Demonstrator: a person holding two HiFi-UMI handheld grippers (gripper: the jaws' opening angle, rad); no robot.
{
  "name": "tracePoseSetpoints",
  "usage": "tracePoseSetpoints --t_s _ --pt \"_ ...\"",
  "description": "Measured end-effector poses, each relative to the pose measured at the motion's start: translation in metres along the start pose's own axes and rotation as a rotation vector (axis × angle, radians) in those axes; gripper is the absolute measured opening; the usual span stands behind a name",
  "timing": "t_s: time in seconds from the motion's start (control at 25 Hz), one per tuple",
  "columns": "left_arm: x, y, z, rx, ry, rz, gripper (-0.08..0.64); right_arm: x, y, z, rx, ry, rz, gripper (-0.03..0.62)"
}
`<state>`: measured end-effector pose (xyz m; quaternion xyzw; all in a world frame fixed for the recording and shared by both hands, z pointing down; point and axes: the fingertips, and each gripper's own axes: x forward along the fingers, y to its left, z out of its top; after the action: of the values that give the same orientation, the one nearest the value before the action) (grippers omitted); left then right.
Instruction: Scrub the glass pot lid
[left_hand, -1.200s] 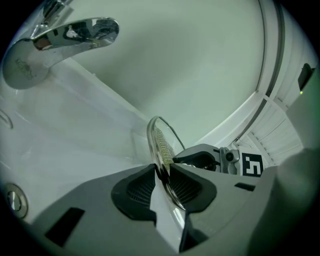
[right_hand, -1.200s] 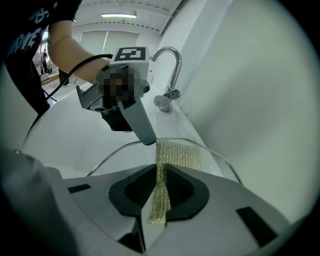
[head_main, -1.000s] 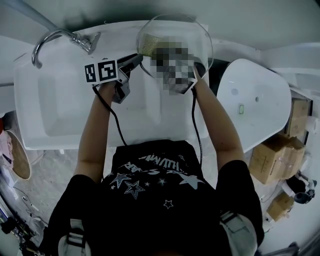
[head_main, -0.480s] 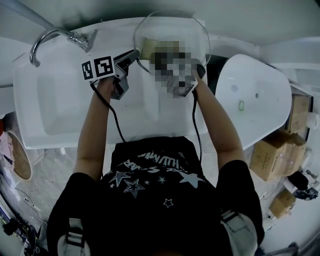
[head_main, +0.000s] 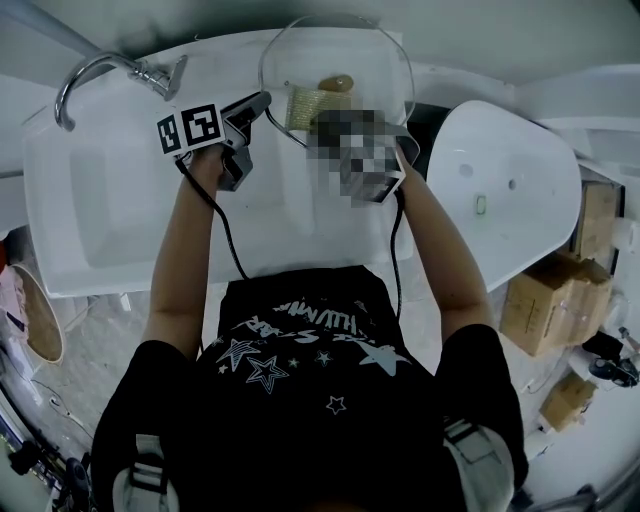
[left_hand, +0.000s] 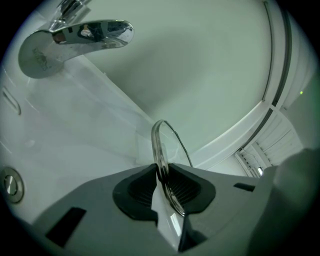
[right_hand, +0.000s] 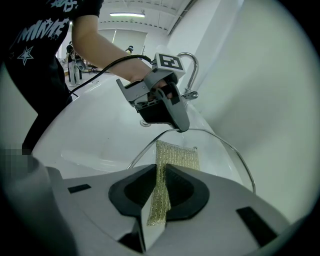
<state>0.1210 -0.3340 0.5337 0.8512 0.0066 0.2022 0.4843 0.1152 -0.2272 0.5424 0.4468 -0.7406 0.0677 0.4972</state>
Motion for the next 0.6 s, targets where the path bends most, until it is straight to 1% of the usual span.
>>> tracePoseSetpoints --t_s 0.36,0.6 --pt "0.000 0.000 0.000 0.000 -0.001 0.015 0.075 -0.023 0.022 -0.029 -0.004 0.062 0.027 0.060" --pt "0.000 -0.001 0.001 -0.026 -0.026 0.027 0.072 -0.033 0.023 -0.037 -0.001 0.057 0.023 0.060"
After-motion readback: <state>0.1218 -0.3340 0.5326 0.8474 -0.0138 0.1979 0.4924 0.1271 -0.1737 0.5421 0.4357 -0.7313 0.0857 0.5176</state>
